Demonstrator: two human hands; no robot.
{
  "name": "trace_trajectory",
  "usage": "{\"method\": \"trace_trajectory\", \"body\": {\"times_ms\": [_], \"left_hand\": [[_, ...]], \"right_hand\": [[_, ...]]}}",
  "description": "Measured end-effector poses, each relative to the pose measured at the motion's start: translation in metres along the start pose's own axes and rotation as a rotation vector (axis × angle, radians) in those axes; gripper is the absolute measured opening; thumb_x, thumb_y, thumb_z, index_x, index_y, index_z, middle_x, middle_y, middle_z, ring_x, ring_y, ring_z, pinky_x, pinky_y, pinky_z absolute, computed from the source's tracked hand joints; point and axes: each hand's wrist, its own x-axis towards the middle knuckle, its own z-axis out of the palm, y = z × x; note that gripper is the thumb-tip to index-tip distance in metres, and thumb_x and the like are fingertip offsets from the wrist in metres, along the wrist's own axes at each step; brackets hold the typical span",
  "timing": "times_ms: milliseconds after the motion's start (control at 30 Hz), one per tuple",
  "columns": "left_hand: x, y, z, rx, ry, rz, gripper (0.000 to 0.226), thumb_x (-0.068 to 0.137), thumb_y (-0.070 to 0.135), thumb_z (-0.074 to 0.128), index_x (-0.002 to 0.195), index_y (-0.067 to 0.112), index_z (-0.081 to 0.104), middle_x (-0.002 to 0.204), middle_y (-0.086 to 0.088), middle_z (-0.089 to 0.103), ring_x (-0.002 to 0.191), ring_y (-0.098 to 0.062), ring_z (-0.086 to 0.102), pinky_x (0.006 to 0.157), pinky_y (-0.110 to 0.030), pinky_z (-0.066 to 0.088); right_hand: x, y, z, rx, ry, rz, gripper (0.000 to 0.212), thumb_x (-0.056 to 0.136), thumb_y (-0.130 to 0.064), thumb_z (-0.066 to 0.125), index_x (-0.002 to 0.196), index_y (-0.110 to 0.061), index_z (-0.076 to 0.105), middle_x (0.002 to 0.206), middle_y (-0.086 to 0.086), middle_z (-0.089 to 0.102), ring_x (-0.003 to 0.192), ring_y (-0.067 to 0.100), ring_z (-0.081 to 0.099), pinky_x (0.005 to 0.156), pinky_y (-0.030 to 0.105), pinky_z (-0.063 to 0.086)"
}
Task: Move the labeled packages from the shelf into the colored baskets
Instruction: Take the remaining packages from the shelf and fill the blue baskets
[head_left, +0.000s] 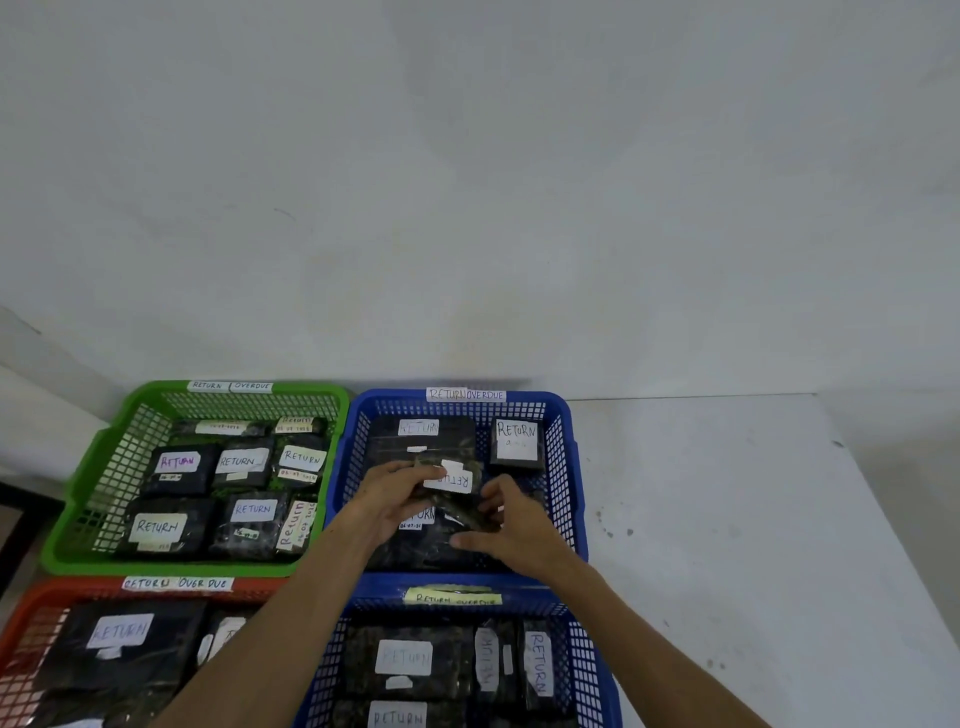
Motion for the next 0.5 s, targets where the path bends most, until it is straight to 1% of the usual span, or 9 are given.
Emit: {"method": "trace_trajectory", "body": {"times_ms": [33,100,200,267,300,367,400,433,500], "left_hand": [[-0.003,-0.001,0.001,-0.014,-0.017,-0.015,0.038,0.071,0.004,0.086,0.105,-0.002,0.071,0.105,-0.017,0.075,0.1,-0.028,0.072,0.079,-0.035,0.062],[-0.008,-0.003,0.002,-0.062,-0.063,-0.04,0.04,0.073,0.004,0.085,0.109,-0.002,0.069,0.103,-0.017,0.076,0.099,-0.028,0.073,0.082,-0.038,0.062],[-0.01,-0.006,0.0,-0.123,-0.083,-0.045,0.042,0.073,0.004,0.085,0.111,-0.001,0.068,0.104,-0.016,0.076,0.101,-0.029,0.072,0.086,-0.04,0.061],[-0.007,-0.009,-0.003,-0.116,-0.05,-0.04,0.043,0.071,0.008,0.087,0.11,0.001,0.07,0.104,-0.014,0.076,0.1,-0.027,0.072,0.089,-0.039,0.06],[-0.006,-0.01,-0.004,-0.101,-0.031,-0.039,0.043,0.071,0.01,0.088,0.109,0.001,0.071,0.1,-0.012,0.076,0.096,-0.025,0.072,0.088,-0.038,0.06],[-0.006,-0.011,-0.004,-0.065,-0.01,-0.034,0.04,0.072,0.011,0.088,0.107,0.002,0.071,0.093,-0.01,0.076,0.086,-0.021,0.072,0.083,-0.035,0.06],[-0.007,-0.012,-0.003,-0.049,-0.009,-0.03,0.039,0.072,0.011,0.087,0.106,0.002,0.071,0.094,-0.01,0.076,0.085,-0.021,0.071,0.082,-0.035,0.061],[-0.009,-0.012,-0.003,-0.032,-0.015,-0.027,0.038,0.072,0.011,0.087,0.106,0.001,0.071,0.097,-0.011,0.076,0.087,-0.021,0.071,0.082,-0.035,0.061],[-0.012,-0.011,-0.001,-0.028,-0.033,-0.021,0.037,0.073,0.009,0.086,0.106,0.0,0.071,0.104,-0.014,0.075,0.095,-0.023,0.071,0.08,-0.034,0.062]], "right_hand": [[0.0,0.001,-0.001,-0.024,0.04,0.002,0.056,0.075,-0.038,0.084,0.114,-0.019,0.048,0.103,-0.005,0.062,0.092,0.013,0.064,0.073,0.024,0.054],[-0.001,0.003,-0.007,-0.046,0.085,0.015,0.037,0.081,-0.028,0.08,0.108,-0.018,0.056,0.101,-0.004,0.066,0.09,0.014,0.066,0.08,0.031,0.058],[-0.004,0.003,-0.025,-0.126,0.081,0.047,0.016,0.089,-0.026,0.07,0.101,-0.018,0.065,0.097,-0.003,0.07,0.088,0.012,0.066,0.082,0.031,0.057],[-0.007,0.004,-0.036,-0.163,0.094,0.077,0.014,0.093,-0.026,0.063,0.1,-0.014,0.064,0.093,0.001,0.07,0.085,0.015,0.065,0.079,0.032,0.054],[-0.008,0.005,-0.042,-0.169,0.115,0.099,0.013,0.093,-0.025,0.061,0.1,-0.013,0.062,0.093,0.003,0.07,0.084,0.017,0.065,0.077,0.033,0.055],[-0.01,0.008,-0.05,-0.126,0.165,0.152,0.011,0.095,-0.023,0.058,0.1,-0.014,0.057,0.098,0.005,0.07,0.081,0.017,0.069,0.071,0.034,0.058],[-0.011,0.009,-0.052,-0.081,0.187,0.182,0.011,0.095,-0.022,0.057,0.101,-0.014,0.054,0.102,0.007,0.069,0.08,0.017,0.07,0.065,0.033,0.058],[-0.011,0.009,-0.054,-0.045,0.201,0.215,0.012,0.095,-0.021,0.056,0.102,-0.013,0.052,0.102,0.008,0.068,0.08,0.017,0.071,0.062,0.031,0.057],[-0.01,0.009,-0.055,-0.02,0.205,0.29,0.016,0.094,-0.021,0.057,0.104,-0.01,0.052,0.1,0.007,0.066,0.084,0.019,0.07,0.064,0.032,0.056]]}}
